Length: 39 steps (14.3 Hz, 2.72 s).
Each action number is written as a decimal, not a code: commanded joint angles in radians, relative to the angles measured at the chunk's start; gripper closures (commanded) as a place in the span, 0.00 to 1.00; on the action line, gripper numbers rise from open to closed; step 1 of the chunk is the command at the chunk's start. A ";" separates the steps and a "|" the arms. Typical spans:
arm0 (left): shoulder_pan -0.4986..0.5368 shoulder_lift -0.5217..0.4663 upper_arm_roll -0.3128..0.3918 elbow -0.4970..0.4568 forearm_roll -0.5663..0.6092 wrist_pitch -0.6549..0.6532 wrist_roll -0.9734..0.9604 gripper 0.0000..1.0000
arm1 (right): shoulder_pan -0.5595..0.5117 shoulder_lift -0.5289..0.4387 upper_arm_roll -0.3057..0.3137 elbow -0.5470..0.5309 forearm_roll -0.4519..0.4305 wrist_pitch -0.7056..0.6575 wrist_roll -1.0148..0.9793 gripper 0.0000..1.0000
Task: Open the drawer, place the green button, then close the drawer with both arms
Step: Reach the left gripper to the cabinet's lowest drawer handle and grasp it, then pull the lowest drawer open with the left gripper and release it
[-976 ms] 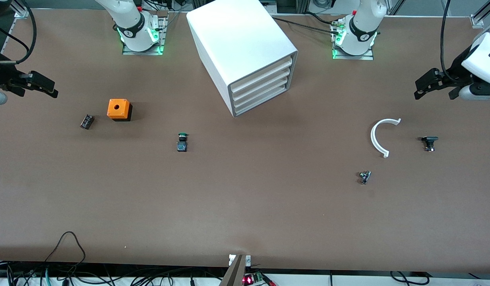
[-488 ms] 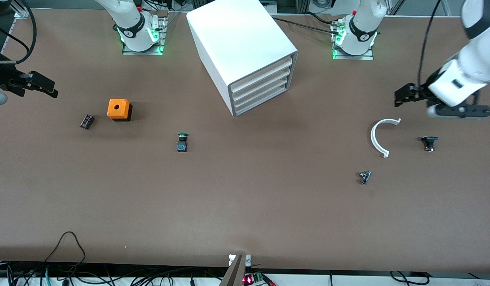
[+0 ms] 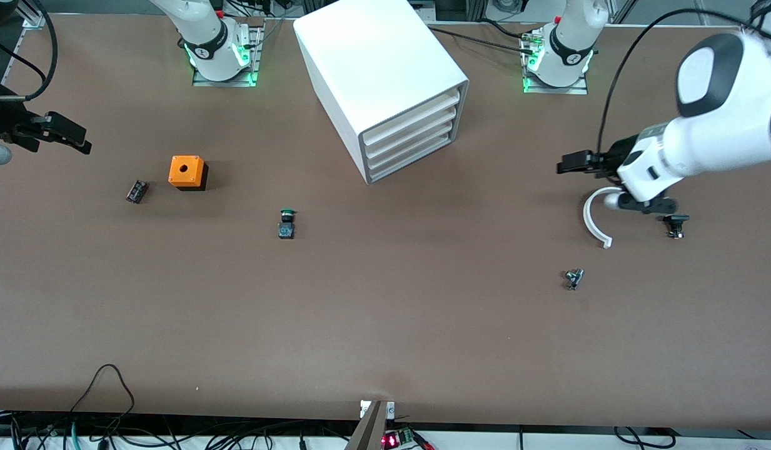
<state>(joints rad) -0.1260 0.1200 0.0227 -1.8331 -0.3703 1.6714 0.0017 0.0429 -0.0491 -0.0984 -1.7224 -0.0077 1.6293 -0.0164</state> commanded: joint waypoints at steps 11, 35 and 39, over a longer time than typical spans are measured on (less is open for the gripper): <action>-0.001 0.219 -0.052 -0.141 -0.547 0.041 0.337 0.00 | -0.003 -0.005 0.000 0.004 -0.006 -0.002 -0.004 0.00; -0.228 0.418 -0.171 -0.274 -0.881 0.304 0.595 0.11 | -0.003 -0.003 0.000 0.003 -0.006 -0.002 -0.004 0.00; -0.244 0.418 -0.204 -0.295 -0.895 0.317 0.595 0.32 | -0.003 -0.003 0.000 0.004 -0.006 -0.002 -0.004 0.00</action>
<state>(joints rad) -0.3577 0.5478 -0.1709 -2.1050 -1.2265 1.9720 0.5700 0.0429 -0.0488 -0.0990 -1.7225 -0.0077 1.6293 -0.0164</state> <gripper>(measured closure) 0.282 0.000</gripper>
